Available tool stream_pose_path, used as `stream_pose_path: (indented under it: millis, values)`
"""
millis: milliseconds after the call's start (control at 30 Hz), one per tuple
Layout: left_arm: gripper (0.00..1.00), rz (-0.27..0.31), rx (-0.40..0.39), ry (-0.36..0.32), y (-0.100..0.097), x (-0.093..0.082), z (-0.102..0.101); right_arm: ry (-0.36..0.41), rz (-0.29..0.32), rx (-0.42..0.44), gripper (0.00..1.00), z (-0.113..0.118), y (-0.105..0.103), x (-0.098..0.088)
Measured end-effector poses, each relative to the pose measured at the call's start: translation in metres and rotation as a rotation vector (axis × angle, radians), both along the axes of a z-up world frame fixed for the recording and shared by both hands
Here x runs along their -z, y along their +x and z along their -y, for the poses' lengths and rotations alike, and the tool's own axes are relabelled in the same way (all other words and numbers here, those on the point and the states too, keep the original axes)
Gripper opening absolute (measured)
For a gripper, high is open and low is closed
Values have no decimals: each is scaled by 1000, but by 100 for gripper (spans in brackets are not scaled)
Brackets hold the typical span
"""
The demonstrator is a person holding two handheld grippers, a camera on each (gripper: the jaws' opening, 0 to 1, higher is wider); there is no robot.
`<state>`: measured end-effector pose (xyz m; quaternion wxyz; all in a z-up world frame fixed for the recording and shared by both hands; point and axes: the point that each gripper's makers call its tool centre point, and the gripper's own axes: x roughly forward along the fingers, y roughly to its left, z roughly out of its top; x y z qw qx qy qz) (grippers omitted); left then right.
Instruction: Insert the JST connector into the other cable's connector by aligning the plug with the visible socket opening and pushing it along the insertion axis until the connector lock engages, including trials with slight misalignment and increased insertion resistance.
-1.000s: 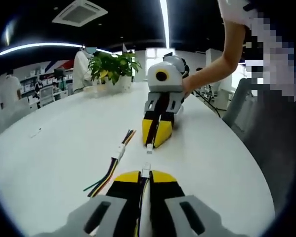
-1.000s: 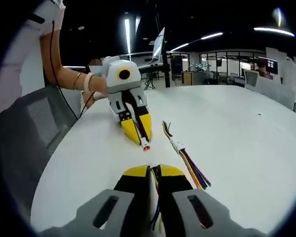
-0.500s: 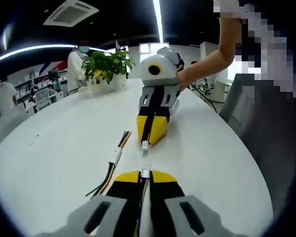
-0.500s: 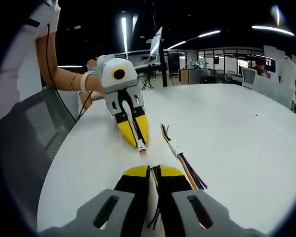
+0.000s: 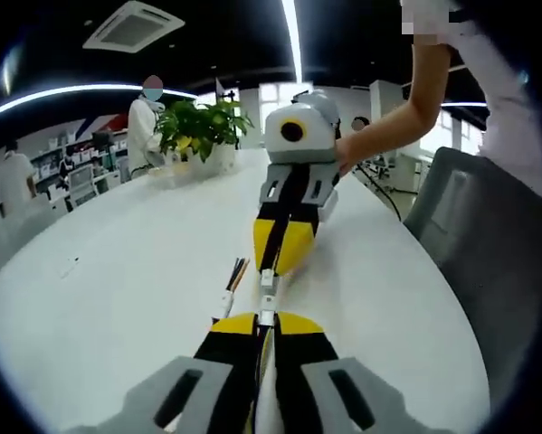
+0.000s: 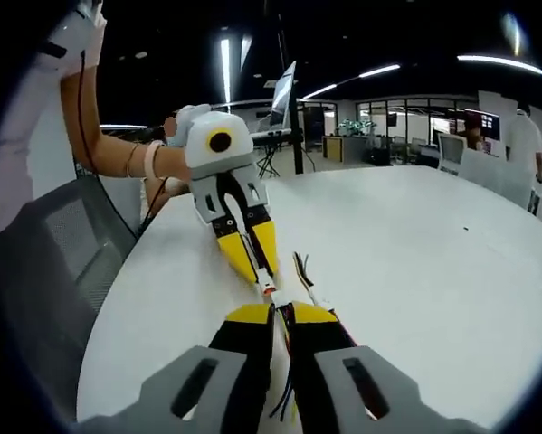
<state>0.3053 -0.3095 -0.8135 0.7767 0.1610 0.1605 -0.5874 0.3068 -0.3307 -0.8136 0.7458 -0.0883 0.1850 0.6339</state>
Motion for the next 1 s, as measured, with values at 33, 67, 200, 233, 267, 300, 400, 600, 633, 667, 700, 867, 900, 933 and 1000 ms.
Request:
stream_pose_path:
  millis: [33, 67, 200, 233, 267, 300, 400, 600, 633, 667, 700, 867, 900, 933, 1000]
  values:
    - [0, -4, -4, -14, 1, -3, 1, 2, 0, 2, 2, -1, 0, -2]
    - [0, -6, -5, -21, 1, -5, 1, 2, 1, 2, 2, -2, 0, -2]
    - [0, 2, 7, -8, 0, -5, 4, 4, 4, 4, 2, -2, 0, -5]
    - [0, 1, 6, -12, 0, -6, 4, 6, 2, 2, 2, -2, -1, -5]
    - [0, 0, 4, -17, 0, -7, 4, 7, 0, 1, 2, -2, -1, -5]
    - [0, 0, 4, -18, 0, -8, 4, 7, 0, -3, 2, -2, -2, -6]
    - [0, 3, 1, -16, 2, -9, 4, 9, 1, -8, 2, -3, -4, -7]
    - [0, -5, 14, -13, 1, -8, 4, 7, 5, -13, 2, -4, -5, -8]
    - [0, -10, 14, -20, 0, -8, 5, 6, 6, -14, 2, -5, -6, -8]
    - [0, -10, 13, -20, 1, -8, 5, 5, 7, -13, 2, -4, -6, -8]
    - [0, -12, 14, -19, 1, -8, 4, 5, 5, -15, 2, -5, -7, -8]
    - [0, -12, 11, -20, 1, -9, 6, 0, 6, -20, 2, -5, -9, -8]
    - [0, -14, 14, -21, 0, -9, 7, 1, 6, -19, 2, -5, -9, -9]
    - [0, -15, 14, -22, 1, -9, 7, 0, 6, -18, 2, -5, -8, -8]
    - [0, -20, 12, -25, 1, -8, 7, 1, 4, -17, 2, -4, -7, -8]
